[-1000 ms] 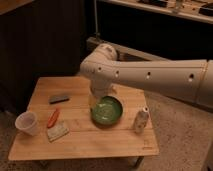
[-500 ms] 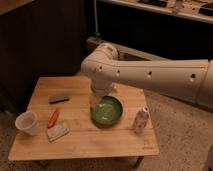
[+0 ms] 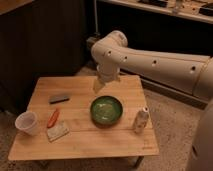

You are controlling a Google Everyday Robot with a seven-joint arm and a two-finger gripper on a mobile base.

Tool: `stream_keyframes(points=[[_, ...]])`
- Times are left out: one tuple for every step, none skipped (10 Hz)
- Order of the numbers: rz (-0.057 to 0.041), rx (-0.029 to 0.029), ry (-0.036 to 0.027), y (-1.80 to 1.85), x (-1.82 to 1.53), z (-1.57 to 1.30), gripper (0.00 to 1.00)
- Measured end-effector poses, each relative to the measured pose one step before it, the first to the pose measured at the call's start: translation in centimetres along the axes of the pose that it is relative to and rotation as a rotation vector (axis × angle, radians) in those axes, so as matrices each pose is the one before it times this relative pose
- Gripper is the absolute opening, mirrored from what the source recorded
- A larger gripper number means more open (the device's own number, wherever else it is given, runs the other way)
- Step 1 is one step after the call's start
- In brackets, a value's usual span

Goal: Move the arm in a circular motion

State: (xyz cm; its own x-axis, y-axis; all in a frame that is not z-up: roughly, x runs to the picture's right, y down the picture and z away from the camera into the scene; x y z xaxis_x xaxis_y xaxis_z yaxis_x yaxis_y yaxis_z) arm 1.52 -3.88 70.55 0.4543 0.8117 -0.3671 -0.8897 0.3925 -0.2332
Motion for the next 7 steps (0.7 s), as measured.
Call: stream_keyframes(points=[[0.03284, 0.01021, -0.00563, -1.691, -0.918, -0.164, 0.76], [0.01825, 0.0059, -0.00492, -0.945, -0.257, -0.216, 0.76], [0.03141, 0.01193, -0.00061, -1.402, 0.537, -0.407, 0.76], [0.02424, 0.01141, 0.00062, -1.206, 0.736, -0.405, 0.76], [0.03777, 0.01709, -0.0011, -1.957, 1.254, -0.608, 0.76], [0.0436, 0.01787, -0.00042, -2.267, 1.471, -0.635, 0.76], [0.03282, 0.015, 0.00135, -1.759, 1.067, -0.405, 0.76]])
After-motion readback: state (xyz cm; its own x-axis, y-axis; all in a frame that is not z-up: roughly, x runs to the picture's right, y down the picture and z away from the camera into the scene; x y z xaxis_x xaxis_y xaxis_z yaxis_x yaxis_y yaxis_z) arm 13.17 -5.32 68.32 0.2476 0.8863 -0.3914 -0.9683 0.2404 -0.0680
